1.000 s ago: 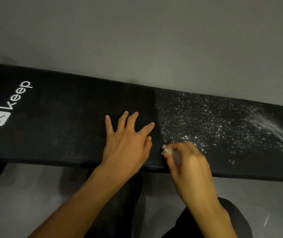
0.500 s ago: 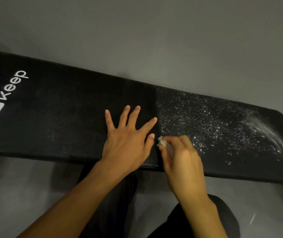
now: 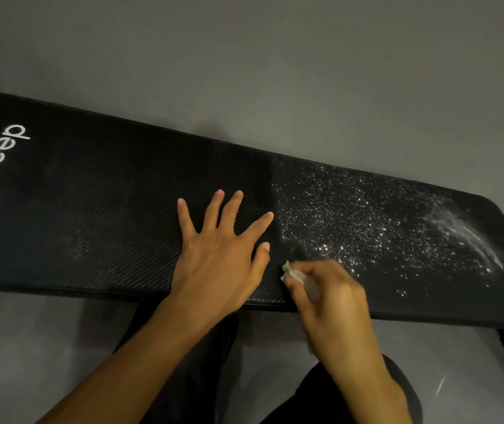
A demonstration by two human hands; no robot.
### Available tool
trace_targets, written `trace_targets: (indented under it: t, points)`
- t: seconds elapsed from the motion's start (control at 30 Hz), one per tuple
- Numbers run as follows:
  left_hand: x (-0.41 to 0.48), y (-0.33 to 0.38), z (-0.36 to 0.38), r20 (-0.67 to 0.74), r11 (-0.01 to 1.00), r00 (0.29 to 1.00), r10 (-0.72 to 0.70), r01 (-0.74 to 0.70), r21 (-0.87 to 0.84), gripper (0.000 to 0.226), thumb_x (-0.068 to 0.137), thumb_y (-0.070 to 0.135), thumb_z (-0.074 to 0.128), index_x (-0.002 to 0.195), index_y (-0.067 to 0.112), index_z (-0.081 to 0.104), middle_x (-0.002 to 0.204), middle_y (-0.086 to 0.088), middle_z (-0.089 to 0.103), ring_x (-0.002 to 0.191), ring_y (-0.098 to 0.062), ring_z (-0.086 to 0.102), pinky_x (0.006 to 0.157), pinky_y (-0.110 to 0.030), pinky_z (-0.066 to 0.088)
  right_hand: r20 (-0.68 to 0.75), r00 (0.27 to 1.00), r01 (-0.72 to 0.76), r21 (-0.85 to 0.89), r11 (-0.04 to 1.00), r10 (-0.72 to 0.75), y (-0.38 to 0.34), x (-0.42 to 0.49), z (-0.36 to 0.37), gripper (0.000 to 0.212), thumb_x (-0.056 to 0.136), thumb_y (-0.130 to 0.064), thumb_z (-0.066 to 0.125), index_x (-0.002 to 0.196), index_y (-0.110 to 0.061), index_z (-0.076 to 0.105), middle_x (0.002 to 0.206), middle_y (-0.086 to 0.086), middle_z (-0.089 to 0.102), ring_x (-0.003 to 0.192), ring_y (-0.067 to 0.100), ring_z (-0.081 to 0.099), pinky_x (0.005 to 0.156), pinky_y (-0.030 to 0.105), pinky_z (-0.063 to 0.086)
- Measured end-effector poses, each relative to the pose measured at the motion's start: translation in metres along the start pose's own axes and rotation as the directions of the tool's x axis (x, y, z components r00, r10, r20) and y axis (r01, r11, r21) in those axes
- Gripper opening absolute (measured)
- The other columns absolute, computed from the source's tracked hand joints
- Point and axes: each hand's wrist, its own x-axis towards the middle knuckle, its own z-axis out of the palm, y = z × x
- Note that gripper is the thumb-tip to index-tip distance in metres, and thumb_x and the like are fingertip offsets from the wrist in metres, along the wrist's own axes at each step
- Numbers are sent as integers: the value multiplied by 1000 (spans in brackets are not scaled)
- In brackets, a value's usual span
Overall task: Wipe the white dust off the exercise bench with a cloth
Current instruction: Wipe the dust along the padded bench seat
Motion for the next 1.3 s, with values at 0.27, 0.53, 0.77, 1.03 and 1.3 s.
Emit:
trace_targets:
  t: [0.27,0.53,0.77,1.03,1.3]
  points:
    - [1,1,-2,-1,1000,1000,-8,8,-20,57,100,57,23,154,43,36,167,-13,27,157,-36,17,117,-77,7,19,999,49,-44,998,-48,-4,23,4,14,95,-28,66,109,-25,69,102,-10,60,87,7,62,77,29,52]
    - [0,3,-4,-1,1000,1000,-23,23,-19,58,100,57,24,155,44,33,168,-11,24,158,-34,13,117,-77,1,-59,998,15,-155,988,-25,-10,54,10,23,99,-30,59,116,-17,67,109,1,57,86,27,66,72,45,55]
    - [1,3,-1,5,1000,1000,-25,25,-14,57,100,57,23,155,45,31,169,-11,23,158,-35,13,117,-77,3,44,996,77,-75,994,-74,1,44,-5,16,95,-31,65,108,-25,71,104,-5,61,89,19,66,77,44,56]
    - [1,3,-1,10,1000,1000,-26,26,-17,58,100,58,21,156,45,29,169,-11,23,158,-34,13,117,-77,4,17,996,89,-83,993,-88,-18,53,8,19,98,-27,61,113,-20,68,107,1,60,89,26,66,77,45,56]
    - [1,2,-3,5,999,1000,-24,24,-24,57,100,57,24,156,44,30,169,-10,23,157,-34,13,117,-77,4,-33,999,12,-207,978,-19,-22,106,13,25,99,-26,59,119,-13,66,116,11,59,95,36,65,81,48,55]
